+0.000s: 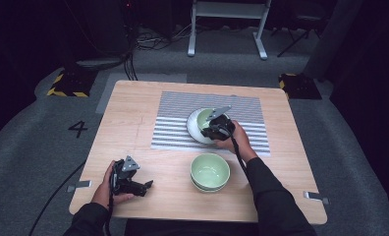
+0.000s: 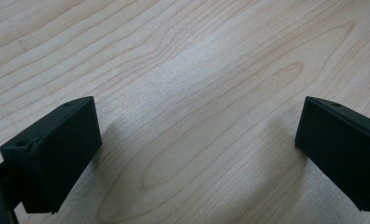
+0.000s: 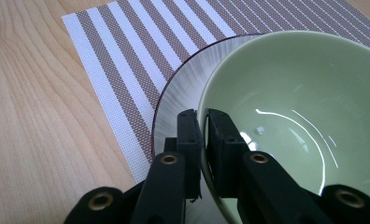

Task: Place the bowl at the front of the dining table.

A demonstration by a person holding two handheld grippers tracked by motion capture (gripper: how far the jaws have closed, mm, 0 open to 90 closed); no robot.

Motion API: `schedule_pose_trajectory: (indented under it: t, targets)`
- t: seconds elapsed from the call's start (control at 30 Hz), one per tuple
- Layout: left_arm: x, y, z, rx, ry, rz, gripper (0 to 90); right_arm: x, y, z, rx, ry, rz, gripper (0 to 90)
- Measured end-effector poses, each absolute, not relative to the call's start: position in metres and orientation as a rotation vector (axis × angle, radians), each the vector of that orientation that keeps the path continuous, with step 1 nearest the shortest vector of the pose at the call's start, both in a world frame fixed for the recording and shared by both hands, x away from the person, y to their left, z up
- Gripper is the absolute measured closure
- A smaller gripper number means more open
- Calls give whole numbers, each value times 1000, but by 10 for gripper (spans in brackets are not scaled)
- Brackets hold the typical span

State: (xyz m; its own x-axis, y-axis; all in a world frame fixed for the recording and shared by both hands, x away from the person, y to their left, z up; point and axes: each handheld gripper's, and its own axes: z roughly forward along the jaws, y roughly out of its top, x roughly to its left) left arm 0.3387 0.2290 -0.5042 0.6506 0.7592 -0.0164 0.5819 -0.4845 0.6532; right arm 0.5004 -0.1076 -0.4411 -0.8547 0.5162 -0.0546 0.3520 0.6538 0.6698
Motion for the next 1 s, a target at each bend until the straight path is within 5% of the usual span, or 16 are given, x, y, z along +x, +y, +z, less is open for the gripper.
schedule_pose_trajectory:
  t: [0.37, 1.0]
  targets:
    - [339, 229, -504, 2235, 1036, 364, 4, 501, -112, -441, 728, 2626, 1044, 819]
    - [339, 229, -504, 2235, 1036, 364, 4, 499, -125, -441, 776, 2592, 1042, 574]
